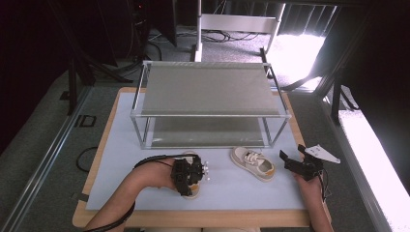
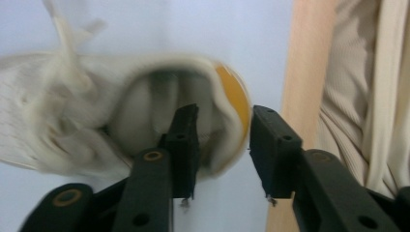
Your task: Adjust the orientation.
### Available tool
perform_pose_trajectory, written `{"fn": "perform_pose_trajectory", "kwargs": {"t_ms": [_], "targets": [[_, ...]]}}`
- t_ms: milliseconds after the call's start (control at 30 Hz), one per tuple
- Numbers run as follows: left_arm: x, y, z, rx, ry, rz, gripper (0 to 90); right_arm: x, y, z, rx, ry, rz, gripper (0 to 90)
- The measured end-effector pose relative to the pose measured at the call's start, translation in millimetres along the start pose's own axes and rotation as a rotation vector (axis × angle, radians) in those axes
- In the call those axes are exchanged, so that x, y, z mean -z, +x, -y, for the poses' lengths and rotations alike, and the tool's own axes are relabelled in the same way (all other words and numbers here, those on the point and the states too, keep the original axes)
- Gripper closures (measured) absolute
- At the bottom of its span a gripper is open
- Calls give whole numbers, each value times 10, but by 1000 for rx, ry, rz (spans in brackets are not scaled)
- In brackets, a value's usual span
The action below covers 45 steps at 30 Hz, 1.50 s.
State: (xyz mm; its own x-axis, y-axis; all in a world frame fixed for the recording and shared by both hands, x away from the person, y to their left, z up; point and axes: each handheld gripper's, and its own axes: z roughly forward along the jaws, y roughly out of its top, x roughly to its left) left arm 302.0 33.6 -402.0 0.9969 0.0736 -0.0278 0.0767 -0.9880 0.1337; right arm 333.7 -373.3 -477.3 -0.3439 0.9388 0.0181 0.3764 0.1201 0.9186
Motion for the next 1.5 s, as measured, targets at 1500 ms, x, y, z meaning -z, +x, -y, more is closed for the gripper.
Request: {"fn": "perform_pose_trajectory", "kwargs": {"t_ms": [1500], "targets": [[57, 26, -7, 31, 13, -6, 488, 238, -9, -589, 404, 384, -467, 209]]}}
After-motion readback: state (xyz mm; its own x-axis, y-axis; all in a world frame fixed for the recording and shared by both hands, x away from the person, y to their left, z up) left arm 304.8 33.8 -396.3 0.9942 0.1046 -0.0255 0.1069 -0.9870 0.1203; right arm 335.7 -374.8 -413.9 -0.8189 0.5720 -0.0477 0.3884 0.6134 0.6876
